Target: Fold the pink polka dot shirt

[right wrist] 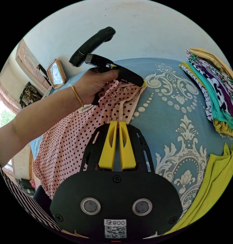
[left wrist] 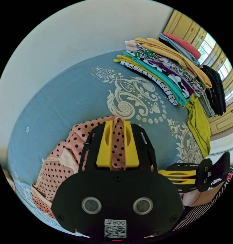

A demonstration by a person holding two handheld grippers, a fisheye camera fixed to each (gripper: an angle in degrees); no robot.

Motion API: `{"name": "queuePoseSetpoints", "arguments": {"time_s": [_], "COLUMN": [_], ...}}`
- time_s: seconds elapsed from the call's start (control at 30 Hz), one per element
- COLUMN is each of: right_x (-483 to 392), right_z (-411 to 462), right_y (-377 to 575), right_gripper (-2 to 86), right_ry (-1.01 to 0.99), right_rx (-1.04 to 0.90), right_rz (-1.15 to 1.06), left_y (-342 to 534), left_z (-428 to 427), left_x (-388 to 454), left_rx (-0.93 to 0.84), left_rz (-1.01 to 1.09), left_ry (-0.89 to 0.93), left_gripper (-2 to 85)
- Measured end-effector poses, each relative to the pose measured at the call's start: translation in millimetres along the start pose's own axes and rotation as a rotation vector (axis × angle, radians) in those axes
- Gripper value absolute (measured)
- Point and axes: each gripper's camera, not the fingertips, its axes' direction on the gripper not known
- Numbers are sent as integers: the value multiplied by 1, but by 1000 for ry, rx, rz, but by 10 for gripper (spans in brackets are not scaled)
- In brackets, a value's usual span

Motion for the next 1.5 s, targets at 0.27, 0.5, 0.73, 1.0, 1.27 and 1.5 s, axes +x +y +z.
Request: {"name": "queuePoseSetpoints", "arguments": {"time_s": [0.27, 0.5, 0.73, 1.0, 1.27, 1.5], "right_x": [-11, -36, -57, -32, -65, -109], "right_z": [-11, -18, -23, -52, -18, 15], "right_y": [22, 39, 57, 83, 75, 73], "right_gripper": [7, 7, 10, 7, 1, 1], "right_ry": [-49, -105, -148, -350, -91, -53], "right_rx": [62, 89, 94, 352, 204, 39], "right_rz": [-65, -241, -387, -304, -297, -498], "left_y": [23, 92, 121, 111, 118, 99], "left_z": [-33, -36, -10, -7, -24, -20], "left_x": [-43, -139, -174, -168, -136, -65], "left_rx": [229, 391, 363, 325, 404, 312], "left_rz": [-118, -444, -586, -552, -486, -214], "left_ry": [231, 489, 559, 474, 421, 518], "left_gripper": [11, 8, 8, 10, 8, 3]}}
